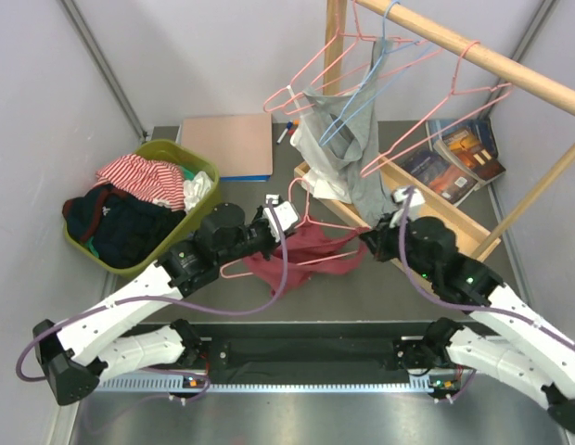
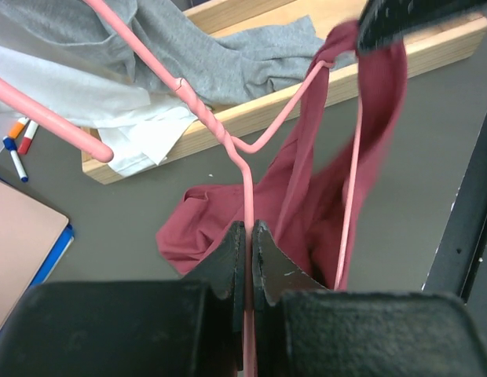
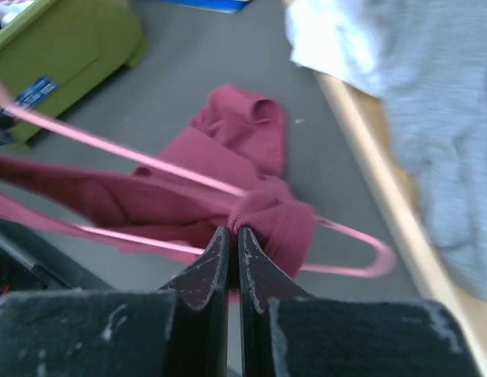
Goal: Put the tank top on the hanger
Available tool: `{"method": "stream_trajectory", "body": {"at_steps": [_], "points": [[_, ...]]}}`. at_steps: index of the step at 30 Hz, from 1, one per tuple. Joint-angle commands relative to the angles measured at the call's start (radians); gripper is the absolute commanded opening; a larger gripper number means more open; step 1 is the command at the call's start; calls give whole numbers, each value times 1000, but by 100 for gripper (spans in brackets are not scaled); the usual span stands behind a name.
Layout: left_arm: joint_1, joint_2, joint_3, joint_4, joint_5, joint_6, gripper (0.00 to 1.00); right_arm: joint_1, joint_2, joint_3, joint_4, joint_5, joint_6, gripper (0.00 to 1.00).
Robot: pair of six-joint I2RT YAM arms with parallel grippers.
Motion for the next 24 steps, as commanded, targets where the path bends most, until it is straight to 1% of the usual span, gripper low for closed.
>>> {"method": "stream_trajectory", "body": {"at_steps": [1, 2, 5, 7, 8, 9, 10, 11, 12, 13, 15, 17, 18, 22, 24], "points": [[-9, 0, -14, 76, -46, 5, 0, 248, 104, 104, 129, 177, 48, 0], [-9, -3, -16, 79, -56, 5, 0, 323, 124, 114, 135, 229, 52, 0], [-9, -16, -20, 87, -98, 7, 0, 417, 188, 151, 146, 291, 57, 0], [-9, -26, -25, 91, -96, 8, 0, 436, 218, 170, 151, 297, 52, 0], [-9, -36, -26, 93, -89, 10, 0, 442, 225, 176, 149, 297, 49, 3], [-9, -44, -29, 94, -78, 10, 0, 442, 227, 179, 148, 297, 46, 16], [-9, -52, -28, 91, -69, 13, 0, 442, 224, 182, 143, 294, 43, 23], [-9, -67, -28, 88, -45, 16, 0, 442, 218, 184, 141, 288, 37, 33], [-9, -75, -31, 87, -32, 19, 0, 442, 200, 185, 134, 285, 31, 45], [-9, -84, -29, 81, -21, 26, 0, 442, 189, 193, 111, 279, 10, 65], [-9, -110, -25, 65, 41, 36, 0, 441, 152, 208, 74, 283, -16, 80], [-7, -127, -11, 41, 100, 45, 0, 439, 120, 230, 20, 299, -64, 84], [-7, -130, -5, 33, 153, 46, 0, 437, 83, 234, 8, 302, -78, 86], [-7, -151, 20, 1, 261, 43, 0, 430, 14, 256, -62, 260, -174, 86], [-4, -167, 27, -13, 298, 43, 0, 431, -33, 250, -70, 202, -213, 86]]}}
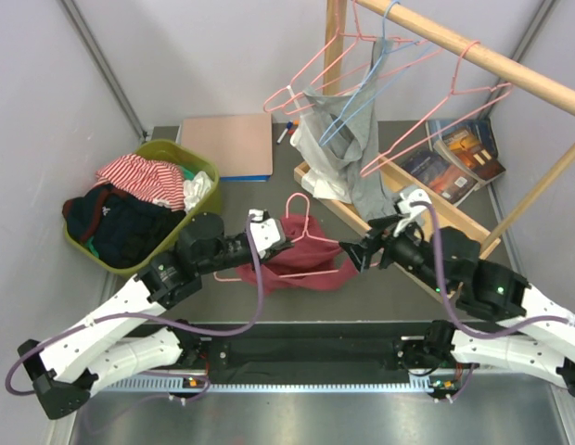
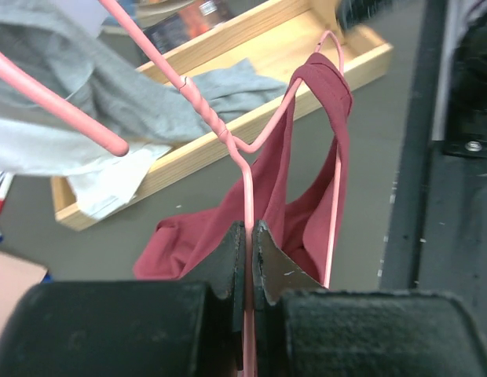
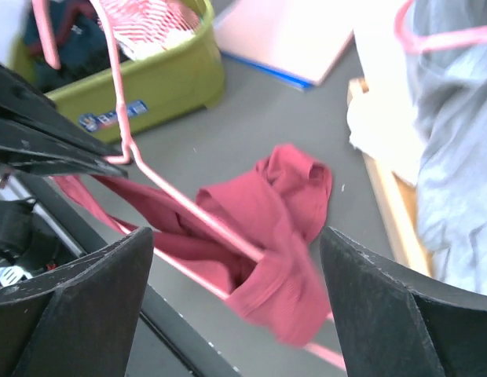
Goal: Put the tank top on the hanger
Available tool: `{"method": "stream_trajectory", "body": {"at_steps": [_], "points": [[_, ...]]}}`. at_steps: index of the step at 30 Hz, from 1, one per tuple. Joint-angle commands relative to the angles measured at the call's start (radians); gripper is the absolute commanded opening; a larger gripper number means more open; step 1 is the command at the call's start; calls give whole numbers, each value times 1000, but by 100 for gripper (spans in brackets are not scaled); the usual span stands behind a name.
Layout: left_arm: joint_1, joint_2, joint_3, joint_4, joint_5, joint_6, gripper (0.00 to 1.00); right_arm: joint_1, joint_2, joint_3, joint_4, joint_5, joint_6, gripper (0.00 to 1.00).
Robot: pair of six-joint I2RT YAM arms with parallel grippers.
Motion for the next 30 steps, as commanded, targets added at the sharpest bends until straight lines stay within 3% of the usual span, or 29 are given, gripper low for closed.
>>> {"method": "stream_trajectory", "body": {"at_steps": [1, 11, 20, 23, 27, 29, 30], "points": [[1, -41, 62, 9, 171, 10, 0, 1, -86, 34, -51, -77, -136, 86], [40, -61, 124, -63, 324, 13, 0, 1, -103, -14, -108, -436, -235, 80], [64, -78, 149, -90, 395, 16, 0, 1, -77, -60, -104, -499, -262, 69], [75, -81, 160, -101, 442, 11, 0, 1, -77, -66, -112, -530, -261, 54], [81, -98, 157, -97, 436, 11, 0, 1, -92, -104, -77, -593, -250, 15], [83, -103, 149, -88, 412, 5, 0, 3, -106, -121, -63, -605, -245, 1], [83, -103, 145, -78, 397, -13, 0, 1, -112, -136, -49, -599, -235, 0]]}}
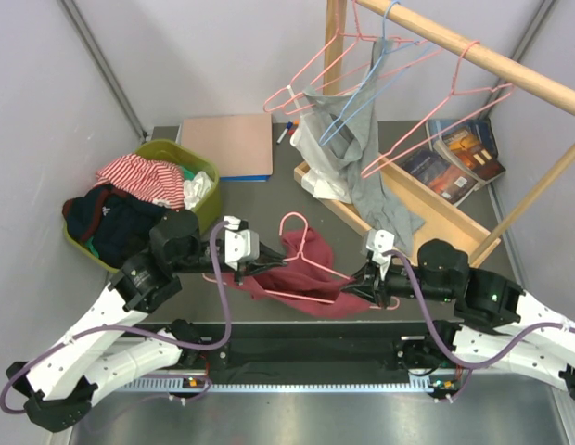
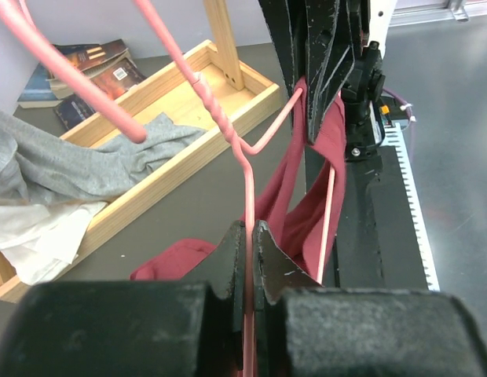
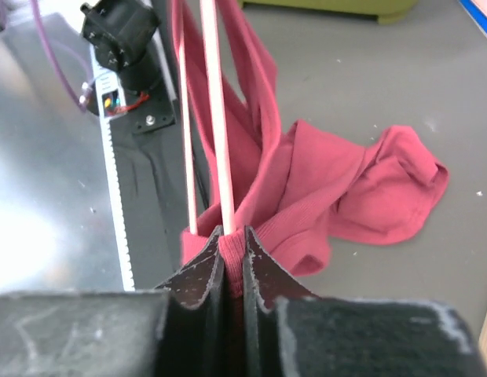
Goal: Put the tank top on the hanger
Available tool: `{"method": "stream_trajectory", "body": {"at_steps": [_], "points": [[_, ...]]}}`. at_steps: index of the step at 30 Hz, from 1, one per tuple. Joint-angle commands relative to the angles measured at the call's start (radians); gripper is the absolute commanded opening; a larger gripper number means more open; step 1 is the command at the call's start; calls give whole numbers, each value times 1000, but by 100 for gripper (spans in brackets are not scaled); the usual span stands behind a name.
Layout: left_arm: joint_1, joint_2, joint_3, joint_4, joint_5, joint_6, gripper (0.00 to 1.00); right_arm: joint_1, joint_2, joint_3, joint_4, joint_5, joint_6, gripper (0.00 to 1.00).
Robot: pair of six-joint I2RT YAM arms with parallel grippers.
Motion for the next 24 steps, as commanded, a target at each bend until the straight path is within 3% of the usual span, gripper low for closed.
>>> {"method": "stream_trajectory", "body": {"at_steps": [1, 3, 4, 7, 8, 18, 24], "points": [[5, -25, 29, 96, -10, -22, 0, 1, -33, -38, 65, -33, 20, 0], [5, -22, 14, 122, -79, -47, 2, 1, -56, -50, 74, 51, 55, 0], [5, -19, 9, 140, -104, -55, 30, 1, -64, -52, 73, 111, 67, 0], [5, -15, -20, 183, -199, -93, 95, 0, -84, -57, 41, 249, 127, 0], [5, -13, -27, 209, -235, -99, 99, 1, -98, -60, 35, 278, 141, 0], [5, -27, -84, 319, -561, -156, 99, 1, -203, -57, -136, 674, 402, 0], [5, -51, -110, 339, -621, -154, 99, 1, -245, 8, -248, 853, 506, 0]]}}
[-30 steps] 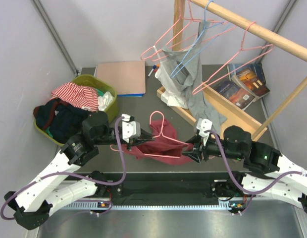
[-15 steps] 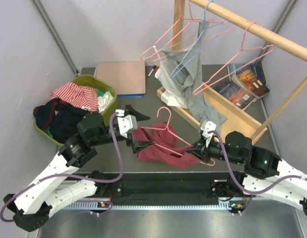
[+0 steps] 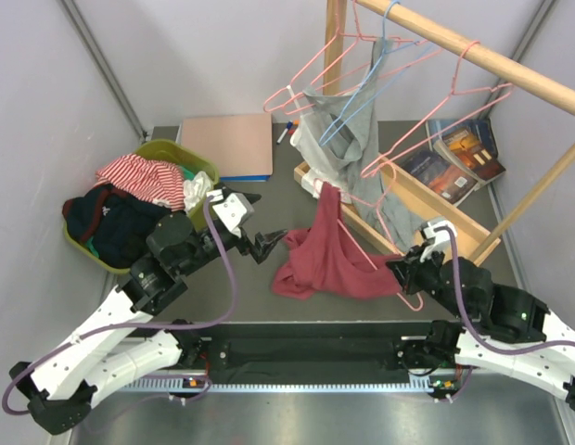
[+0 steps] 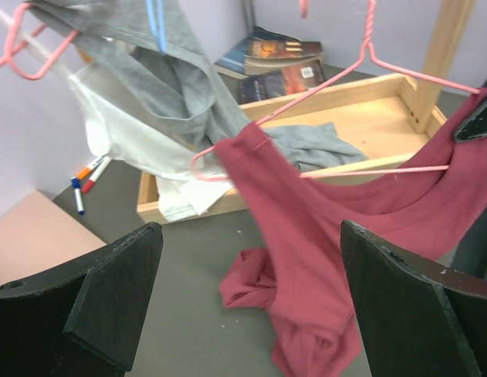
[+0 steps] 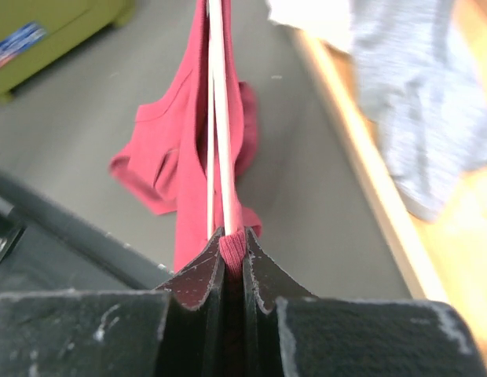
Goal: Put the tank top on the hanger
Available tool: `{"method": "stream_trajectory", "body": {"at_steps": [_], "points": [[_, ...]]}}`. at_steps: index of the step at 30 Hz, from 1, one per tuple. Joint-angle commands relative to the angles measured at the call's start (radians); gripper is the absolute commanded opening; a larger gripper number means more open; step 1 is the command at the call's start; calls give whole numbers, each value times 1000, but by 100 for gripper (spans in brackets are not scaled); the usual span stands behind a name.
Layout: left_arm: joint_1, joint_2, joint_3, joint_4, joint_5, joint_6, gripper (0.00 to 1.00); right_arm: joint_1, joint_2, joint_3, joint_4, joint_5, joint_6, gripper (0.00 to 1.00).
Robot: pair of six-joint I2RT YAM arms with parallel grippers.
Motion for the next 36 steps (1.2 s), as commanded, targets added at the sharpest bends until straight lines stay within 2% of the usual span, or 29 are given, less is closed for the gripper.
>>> {"method": "stream_trajectory", "body": {"at_steps": [1, 12, 18, 23, 29, 36], "points": [[3, -32, -18, 93, -92, -13, 99, 2, -20, 99, -61, 203, 104, 0], [3, -26, -30, 104, -80, -13, 99, 0, -3, 231, -214, 392, 190, 0], [3, -14, -33, 109, -81, -16, 99, 2, 29, 332, -366, 554, 285, 0], [3, -9, -35, 109, -81, -16, 99, 2, 85, 490, -536, 666, 350, 0], [3, -6, -41, 116, -83, -13, 99, -17, 116, 565, -536, 660, 255, 0], [3, 3, -44, 118, -83, -12, 99, -96, 156, 614, -526, 619, 171, 0]]}}
